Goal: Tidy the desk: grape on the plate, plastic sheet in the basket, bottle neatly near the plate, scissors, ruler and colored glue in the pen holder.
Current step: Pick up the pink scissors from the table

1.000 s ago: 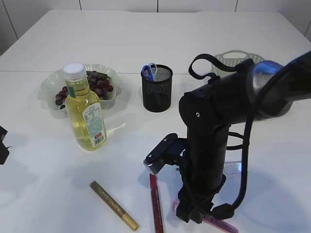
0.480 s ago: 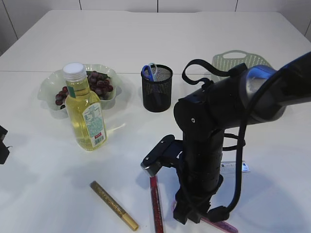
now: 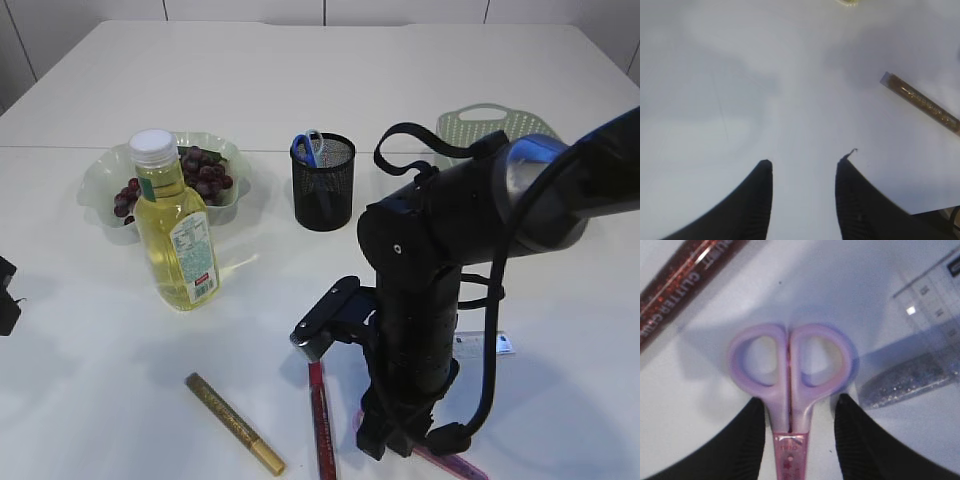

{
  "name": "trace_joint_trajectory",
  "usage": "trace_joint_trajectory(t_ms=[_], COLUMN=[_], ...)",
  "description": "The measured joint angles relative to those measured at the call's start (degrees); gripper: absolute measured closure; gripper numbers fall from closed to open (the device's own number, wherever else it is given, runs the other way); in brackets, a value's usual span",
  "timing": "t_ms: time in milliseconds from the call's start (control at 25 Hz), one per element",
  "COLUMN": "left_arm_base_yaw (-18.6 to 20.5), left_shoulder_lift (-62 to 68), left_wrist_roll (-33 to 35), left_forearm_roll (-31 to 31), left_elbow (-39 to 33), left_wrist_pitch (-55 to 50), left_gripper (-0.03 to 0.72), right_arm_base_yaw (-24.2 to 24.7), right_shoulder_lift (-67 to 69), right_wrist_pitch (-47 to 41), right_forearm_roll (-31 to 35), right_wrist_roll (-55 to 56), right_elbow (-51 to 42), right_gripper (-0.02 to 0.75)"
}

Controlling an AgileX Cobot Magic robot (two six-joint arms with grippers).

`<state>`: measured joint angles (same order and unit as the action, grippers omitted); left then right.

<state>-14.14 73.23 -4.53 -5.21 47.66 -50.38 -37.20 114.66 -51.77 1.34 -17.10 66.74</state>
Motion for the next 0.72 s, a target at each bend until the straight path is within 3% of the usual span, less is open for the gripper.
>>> trace_joint_trajectory(t_ms=[440, 720], left_arm_base_yaw=[0.0, 0.0], left_shoulder_lift=[0.0, 0.0], left_wrist_roll=[0.0, 0.0], left_forearm_roll=[0.0, 0.0], left_elbow=[0.0, 0.0], left_wrist_pitch=[0.1, 0.1], left_gripper=[0.38, 0.38], right_arm_base_yaw=[0.0, 0.0], right_shoulder_lift=[0.1, 0.1], right_wrist_pitch=[0.1, 0.1], right_forearm_roll=[-0.6, -0.6], right_wrist_roll=[0.1, 0.1], right_elbow=[0.0, 0.0], right_gripper=[0.508, 0.52])
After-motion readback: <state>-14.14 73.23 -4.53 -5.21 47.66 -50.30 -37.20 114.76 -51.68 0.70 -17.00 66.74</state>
